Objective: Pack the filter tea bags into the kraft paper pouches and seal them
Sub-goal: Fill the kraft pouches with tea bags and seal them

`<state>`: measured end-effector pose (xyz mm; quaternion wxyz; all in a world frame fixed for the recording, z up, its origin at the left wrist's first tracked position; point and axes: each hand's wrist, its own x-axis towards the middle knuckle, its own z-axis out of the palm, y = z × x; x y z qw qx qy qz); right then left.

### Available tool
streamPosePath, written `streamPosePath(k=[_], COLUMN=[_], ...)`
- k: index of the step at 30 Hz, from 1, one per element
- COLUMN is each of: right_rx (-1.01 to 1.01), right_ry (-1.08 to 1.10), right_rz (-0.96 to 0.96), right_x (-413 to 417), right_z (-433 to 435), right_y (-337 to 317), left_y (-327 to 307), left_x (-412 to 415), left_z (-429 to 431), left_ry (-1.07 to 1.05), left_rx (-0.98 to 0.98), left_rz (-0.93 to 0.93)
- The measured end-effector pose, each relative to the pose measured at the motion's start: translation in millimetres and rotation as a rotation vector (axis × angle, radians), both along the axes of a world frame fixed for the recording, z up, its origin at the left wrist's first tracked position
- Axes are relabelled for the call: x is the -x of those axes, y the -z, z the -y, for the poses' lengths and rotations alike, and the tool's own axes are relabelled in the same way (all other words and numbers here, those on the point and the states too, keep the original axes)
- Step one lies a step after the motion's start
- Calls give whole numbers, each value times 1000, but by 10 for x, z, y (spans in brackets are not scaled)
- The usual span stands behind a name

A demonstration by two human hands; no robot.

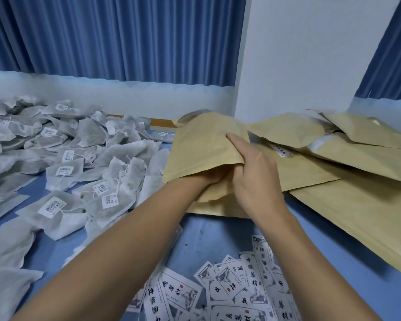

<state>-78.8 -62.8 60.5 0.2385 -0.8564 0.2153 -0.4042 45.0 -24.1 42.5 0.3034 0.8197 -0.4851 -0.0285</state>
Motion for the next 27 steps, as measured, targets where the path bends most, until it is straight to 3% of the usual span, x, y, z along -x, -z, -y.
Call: streamPosePath(k=[2,6,8,10,12,15,21,27], right_rx=[-102,-208,-199,-162,-117,-77,-26,-21], right_ry=[41,196,227,228,238,228,272,267], right_rz=[4,13,-30,-89,-152,-237,-264,-293], right_x=[-38,-39,-20,-22,-40,-60,-32,-43], right_z=[55,155,160,136,99,52,128,86], right_y=[44,128,144,166,173,175,133,174], left_y=[27,332,521,670,745,808,786,710], left_x=[121,440,587,680,728,798,831,875], left_z=[13,-317,-558,-727,-827,-860,-703,-683], left_ry=[104,206,262,416,542,545,346,246], left_rx=[9,-159,-26,250,332,39,-266,-310], left_rz=[89,335,470,502,359,-11,94,42])
